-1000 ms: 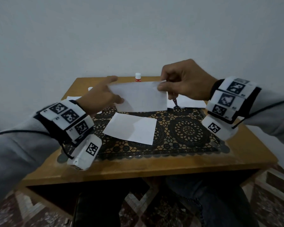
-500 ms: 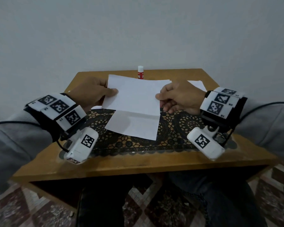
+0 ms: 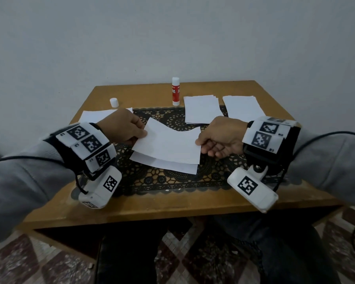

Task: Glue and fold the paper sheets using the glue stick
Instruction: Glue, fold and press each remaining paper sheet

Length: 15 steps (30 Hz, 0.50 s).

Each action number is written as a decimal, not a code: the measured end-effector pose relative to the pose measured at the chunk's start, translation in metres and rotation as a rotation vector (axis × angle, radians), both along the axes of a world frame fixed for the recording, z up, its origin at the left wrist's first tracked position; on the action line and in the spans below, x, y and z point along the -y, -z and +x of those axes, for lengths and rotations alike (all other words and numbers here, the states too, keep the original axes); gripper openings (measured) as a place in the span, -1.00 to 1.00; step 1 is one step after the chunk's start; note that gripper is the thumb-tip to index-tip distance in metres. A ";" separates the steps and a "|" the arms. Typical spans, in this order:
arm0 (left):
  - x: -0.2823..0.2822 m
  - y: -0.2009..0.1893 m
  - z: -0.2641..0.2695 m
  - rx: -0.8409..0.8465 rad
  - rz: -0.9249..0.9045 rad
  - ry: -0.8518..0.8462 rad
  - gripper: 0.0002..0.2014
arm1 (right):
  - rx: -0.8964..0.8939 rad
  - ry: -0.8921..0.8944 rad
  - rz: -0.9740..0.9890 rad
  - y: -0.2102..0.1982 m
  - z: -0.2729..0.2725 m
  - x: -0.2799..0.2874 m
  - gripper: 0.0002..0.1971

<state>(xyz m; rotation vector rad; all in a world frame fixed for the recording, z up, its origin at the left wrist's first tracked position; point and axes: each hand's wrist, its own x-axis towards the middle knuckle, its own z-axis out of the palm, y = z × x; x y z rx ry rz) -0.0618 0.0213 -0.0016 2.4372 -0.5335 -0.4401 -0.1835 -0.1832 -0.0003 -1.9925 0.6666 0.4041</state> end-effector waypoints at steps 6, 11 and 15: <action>-0.004 0.005 0.005 0.061 0.057 0.034 -0.94 | -0.018 -0.097 -0.048 0.004 0.002 -0.003 -0.89; -0.004 0.008 0.008 0.024 0.085 0.042 -0.92 | -0.027 -0.137 -0.082 0.005 0.004 -0.003 -0.85; -0.004 0.010 0.009 0.011 0.109 0.066 -0.91 | -0.022 -0.152 -0.113 0.007 0.005 -0.003 -0.84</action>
